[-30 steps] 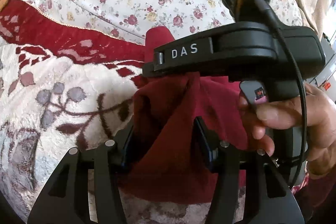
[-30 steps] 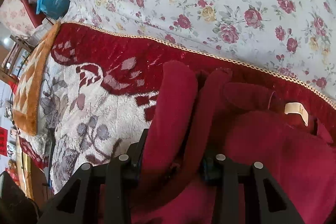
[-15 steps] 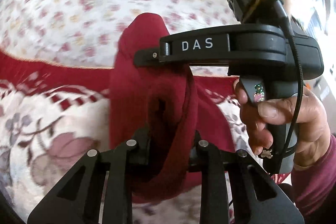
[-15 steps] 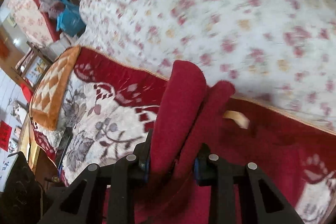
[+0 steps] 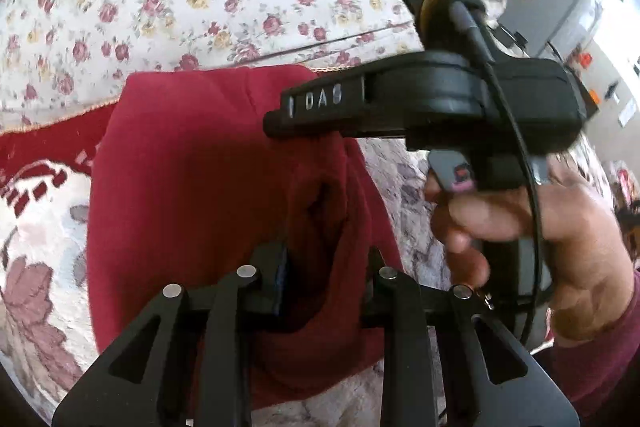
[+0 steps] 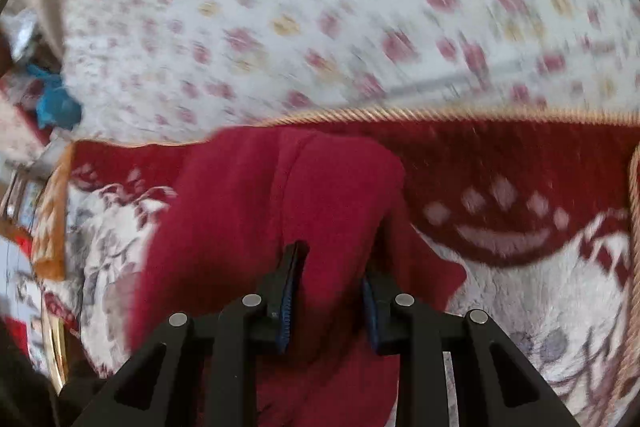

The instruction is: Fold small clothes

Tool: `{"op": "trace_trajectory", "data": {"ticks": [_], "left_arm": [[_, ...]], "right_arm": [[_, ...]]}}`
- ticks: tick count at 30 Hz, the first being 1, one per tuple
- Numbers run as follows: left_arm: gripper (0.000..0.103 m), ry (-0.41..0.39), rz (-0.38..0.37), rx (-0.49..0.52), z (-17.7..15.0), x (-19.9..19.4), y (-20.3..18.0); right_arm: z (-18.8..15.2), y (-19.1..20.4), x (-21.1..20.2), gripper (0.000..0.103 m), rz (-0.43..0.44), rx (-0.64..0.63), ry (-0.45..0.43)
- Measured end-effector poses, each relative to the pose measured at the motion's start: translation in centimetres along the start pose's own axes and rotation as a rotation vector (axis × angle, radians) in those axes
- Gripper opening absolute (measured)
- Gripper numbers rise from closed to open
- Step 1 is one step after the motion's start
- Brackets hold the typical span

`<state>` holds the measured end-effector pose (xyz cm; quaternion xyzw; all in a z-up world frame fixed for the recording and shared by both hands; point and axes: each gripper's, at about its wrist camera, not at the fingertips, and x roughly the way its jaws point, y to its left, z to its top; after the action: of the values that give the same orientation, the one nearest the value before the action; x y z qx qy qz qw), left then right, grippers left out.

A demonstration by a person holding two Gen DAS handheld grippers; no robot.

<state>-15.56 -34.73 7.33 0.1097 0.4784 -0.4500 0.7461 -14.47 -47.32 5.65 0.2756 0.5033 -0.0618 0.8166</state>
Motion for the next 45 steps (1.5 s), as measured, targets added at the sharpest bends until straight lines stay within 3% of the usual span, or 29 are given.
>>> {"op": "trace_trajectory", "data": {"ticks": [1,3,6,8,10,11,13,16,19,22,23,24,27,30,33,37,41,45], "left_arm": [[0.032,0.020,-0.026,0.020,0.0,-0.7,0.0],[0.040,0.040,-0.074,0.035,-0.5,-2.2,0.6],[0.050,0.013,-0.136,0.043,-2.4,-6.1,2.1],[0.053,-0.041,-0.074,0.065,-3.7,-8.1,3.3],[0.053,-0.079,0.017,0.083,-4.6,-8.9,4.3],[0.053,-0.087,0.057,0.072,-5.0,-8.9,5.3],[0.053,-0.078,0.091,0.029,-5.4,-8.2,6.5],[0.053,-0.077,0.103,-0.016,-5.8,-7.4,7.5],[0.053,-0.081,0.100,-0.023,-6.0,-6.5,7.6],[0.053,-0.065,0.092,-0.012,-6.0,-6.0,7.7],[0.053,-0.063,0.093,-0.009,-6.1,-5.9,7.7],[0.053,-0.063,0.091,-0.008,-6.0,-5.9,7.8],[0.053,-0.077,0.078,-0.001,-6.3,-6.3,7.9],[0.053,-0.056,0.062,-0.021,-6.4,-5.0,8.0],[0.053,-0.048,0.075,-0.030,-6.6,-4.4,8.1],[0.053,-0.065,0.088,-0.026,-6.5,-4.8,8.1],[0.053,-0.060,0.085,-0.040,-6.5,-4.5,8.0],[0.053,-0.065,0.097,-0.020,-6.5,-4.5,7.7]], "right_arm": [[-0.1,-0.5,0.0,0.028,0.028,0.036,-0.008],[-0.4,-1.2,-1.0,0.045,0.044,0.101,-0.028],[-1.4,-1.3,-3.8,0.048,0.028,0.107,-0.057],[-2.6,-0.2,-6.0,0.049,0.065,0.084,-0.067],[-4.4,1.0,-7.6,0.056,0.113,0.066,-0.076],[-5.3,1.5,-7.8,0.067,0.113,0.065,-0.076],[-7.2,2.4,-7.4,0.070,0.104,0.063,-0.061],[-8.9,2.5,-5.7,0.070,0.157,0.103,-0.022],[-9.2,2.3,-4.8,0.070,0.240,0.191,-0.046],[-9.1,2.7,-3.7,0.071,0.223,0.203,-0.054],[-9.2,3.0,-3.3,0.061,0.194,0.170,-0.048],[-9.2,3.4,-3.5,0.039,0.139,0.127,-0.061],[-10.2,3.8,-5.5,0.021,0.056,0.028,-0.100],[-12.2,2.8,-6.1,0.020,-0.030,-0.008,-0.111],[-12.6,1.8,-5.3,0.020,-0.023,0.007,-0.093],[-12.2,2.8,-8.7,0.020,-0.089,-0.010,-0.141],[-11.8,5.4,-10.4,0.023,-0.073,-0.043,-0.205],[-12.4,8.5,-8.4,0.023,-0.053,-0.164,-0.138]]}}
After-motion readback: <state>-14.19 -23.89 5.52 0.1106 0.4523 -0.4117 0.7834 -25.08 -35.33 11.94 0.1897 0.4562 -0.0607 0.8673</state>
